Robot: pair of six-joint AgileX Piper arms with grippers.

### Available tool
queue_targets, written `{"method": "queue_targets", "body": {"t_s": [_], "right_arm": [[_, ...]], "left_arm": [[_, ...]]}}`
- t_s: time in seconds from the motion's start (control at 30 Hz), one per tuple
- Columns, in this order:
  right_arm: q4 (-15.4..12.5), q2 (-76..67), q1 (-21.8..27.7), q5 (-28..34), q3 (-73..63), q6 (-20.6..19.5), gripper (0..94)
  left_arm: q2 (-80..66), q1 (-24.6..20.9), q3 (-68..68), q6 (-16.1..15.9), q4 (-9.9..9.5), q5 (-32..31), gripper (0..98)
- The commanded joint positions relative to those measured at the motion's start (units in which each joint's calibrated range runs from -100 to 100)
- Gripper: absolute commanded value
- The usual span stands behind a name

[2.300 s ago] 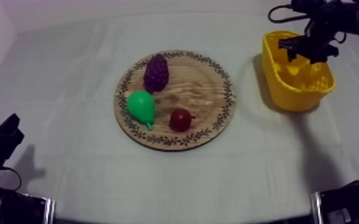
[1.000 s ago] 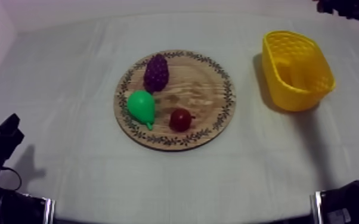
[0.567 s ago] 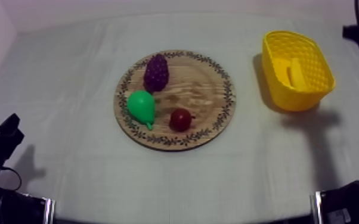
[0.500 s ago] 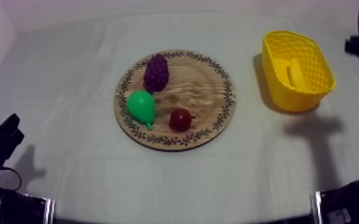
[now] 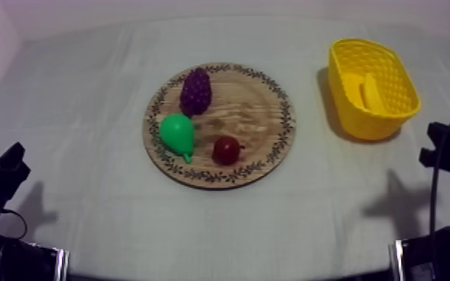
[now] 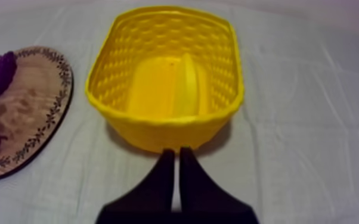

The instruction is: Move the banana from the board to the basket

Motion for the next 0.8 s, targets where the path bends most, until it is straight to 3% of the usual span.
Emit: {"method": "queue_targets", "body": {"t_s": [0.0, 0.3, 0.63, 0.77], "right_arm": [[-1.3, -3.9, 0.2, 0.3, 2.4, 1.6, 0.5], [-4.8, -12.5, 1.0, -0.3, 9.6, 3.6, 0.5], [-5.2, -16.5, 2.1, 4.9, 8.6, 0.3, 0.5], [-4.0, -16.7, 3.0, -0.5, 10.0, -0.5, 0.4]], "left_arm": [[0.0, 0.0, 0.0, 0.0, -0.01, 0.0, 0.1], [0.0, 0.0, 0.0, 0.0, -0.01, 0.0, 0.1], [0.0, 0.0, 0.0, 0.0, -0.01, 0.0, 0.1], [0.0, 0.0, 0.0, 0.0, -0.01, 0.0, 0.1]]}}
